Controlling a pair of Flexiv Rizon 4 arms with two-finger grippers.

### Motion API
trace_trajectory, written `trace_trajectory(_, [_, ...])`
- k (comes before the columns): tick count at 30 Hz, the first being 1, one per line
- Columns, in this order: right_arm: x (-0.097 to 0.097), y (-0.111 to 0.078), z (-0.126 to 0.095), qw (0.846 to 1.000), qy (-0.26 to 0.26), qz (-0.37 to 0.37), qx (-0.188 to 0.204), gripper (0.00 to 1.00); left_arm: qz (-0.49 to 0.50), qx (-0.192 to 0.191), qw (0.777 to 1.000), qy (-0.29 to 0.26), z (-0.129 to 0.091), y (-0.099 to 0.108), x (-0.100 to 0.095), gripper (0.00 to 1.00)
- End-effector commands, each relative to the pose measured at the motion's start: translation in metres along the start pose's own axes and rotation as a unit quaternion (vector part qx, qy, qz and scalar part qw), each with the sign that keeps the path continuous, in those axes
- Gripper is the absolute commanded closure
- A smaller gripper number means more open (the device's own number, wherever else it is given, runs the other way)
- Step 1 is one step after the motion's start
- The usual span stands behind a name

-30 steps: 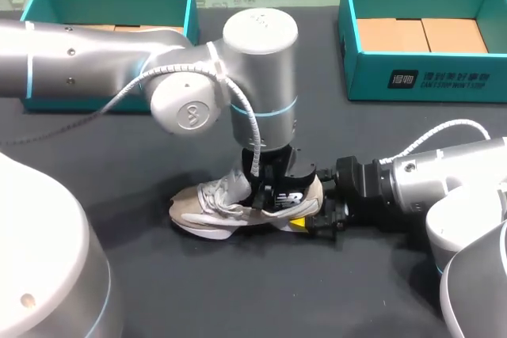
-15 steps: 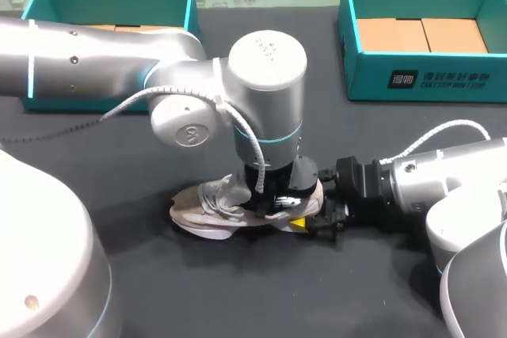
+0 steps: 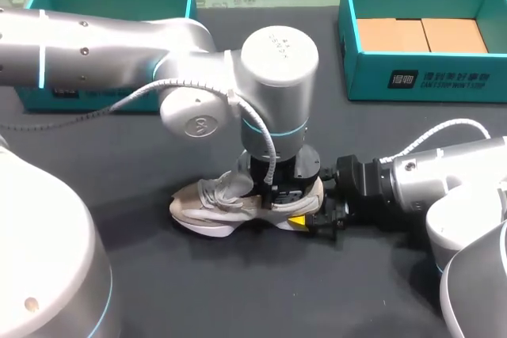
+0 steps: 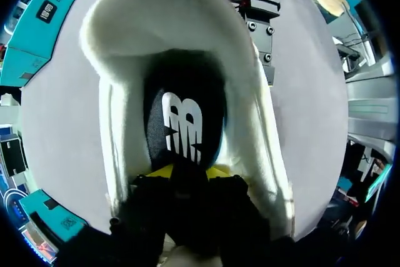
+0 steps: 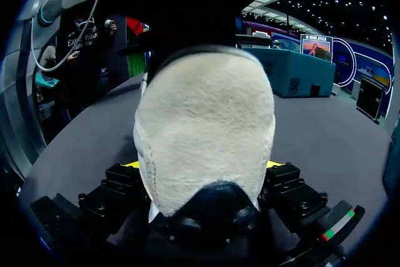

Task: Take the shoe out of the shoebox, open the shoe tongue, remove and reinsert the insole, then place the shoe into the shoebox

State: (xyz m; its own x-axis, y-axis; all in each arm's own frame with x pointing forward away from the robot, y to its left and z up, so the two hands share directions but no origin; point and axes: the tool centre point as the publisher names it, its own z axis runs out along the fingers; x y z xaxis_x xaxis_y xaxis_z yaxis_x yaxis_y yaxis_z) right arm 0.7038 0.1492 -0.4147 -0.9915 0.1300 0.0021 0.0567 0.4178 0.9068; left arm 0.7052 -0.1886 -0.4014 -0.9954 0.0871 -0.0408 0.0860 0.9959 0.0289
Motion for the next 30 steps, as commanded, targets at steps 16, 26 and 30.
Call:
trace_trajectory(16, [0.001,0.001,0.0,1.0,0.0,0.0,0.003,1.0,0.024,0.112,0.989,0.09,0.0,0.016,-0.004,1.0])
trace_trajectory(26, [0.001,0.001,0.0,1.0,0.0,0.0,0.003,1.0,0.054,0.189,0.973,0.123,-0.02,0.021,0.002,1.0])
trace_trajectory(30, [0.001,0.001,0.0,1.0,0.0,0.0,0.003,1.0,0.07,0.216,0.965,0.13,-0.028,0.02,0.007,1.0])
